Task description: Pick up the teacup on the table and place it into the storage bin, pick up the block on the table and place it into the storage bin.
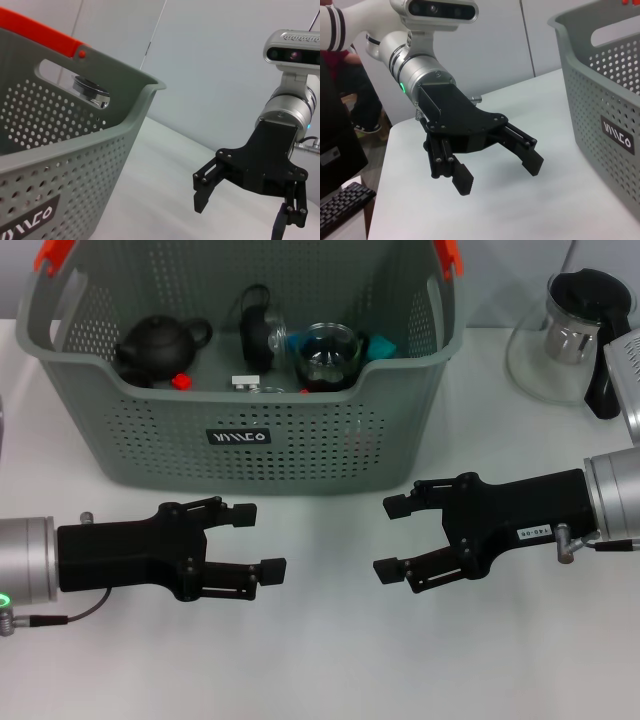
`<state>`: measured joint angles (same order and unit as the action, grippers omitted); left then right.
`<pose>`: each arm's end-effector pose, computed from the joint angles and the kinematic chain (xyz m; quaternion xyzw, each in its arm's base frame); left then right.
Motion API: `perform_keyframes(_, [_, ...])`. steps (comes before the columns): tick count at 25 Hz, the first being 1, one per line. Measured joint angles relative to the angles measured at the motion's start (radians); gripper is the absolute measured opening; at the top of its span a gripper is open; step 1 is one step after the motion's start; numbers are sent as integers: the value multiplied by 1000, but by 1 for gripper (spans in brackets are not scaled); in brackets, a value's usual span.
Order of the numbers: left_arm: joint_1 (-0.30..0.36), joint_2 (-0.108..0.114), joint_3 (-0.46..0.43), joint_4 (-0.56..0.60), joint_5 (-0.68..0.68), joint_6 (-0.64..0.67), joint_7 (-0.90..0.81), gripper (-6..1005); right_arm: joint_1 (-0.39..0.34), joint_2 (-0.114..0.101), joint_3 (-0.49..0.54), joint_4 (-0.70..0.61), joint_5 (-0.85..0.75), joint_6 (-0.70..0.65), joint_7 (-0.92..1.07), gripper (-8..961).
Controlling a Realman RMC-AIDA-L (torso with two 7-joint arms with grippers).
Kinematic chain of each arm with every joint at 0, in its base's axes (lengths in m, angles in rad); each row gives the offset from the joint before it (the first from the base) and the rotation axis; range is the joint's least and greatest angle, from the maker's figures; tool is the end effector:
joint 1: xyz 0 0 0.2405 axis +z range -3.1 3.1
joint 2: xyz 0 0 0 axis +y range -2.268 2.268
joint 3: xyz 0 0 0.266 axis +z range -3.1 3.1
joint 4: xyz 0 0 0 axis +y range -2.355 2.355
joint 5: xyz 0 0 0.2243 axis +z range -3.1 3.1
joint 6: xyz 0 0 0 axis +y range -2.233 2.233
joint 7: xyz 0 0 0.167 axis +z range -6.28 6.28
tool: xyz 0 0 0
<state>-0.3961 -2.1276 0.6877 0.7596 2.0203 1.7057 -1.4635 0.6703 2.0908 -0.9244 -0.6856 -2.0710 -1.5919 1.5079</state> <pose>-0.2826 0.3028 -0.0269 -0.9252 -0.2643 -0.2604 0.0797 0.2109 0.3590 -0.0626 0.9758 -0.1534 -0.1558 0.0036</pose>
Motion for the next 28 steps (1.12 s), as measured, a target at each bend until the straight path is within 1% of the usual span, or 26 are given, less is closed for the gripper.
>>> perform_keyframes(16, [-7,2,5,0,0,0,0,959,-2,2,-3,11,-2,24,0,924])
perform_keyframes(28, [-7,2,5,0,11,-41,0,959,-2,2,-5,12,-5,26,0,924])
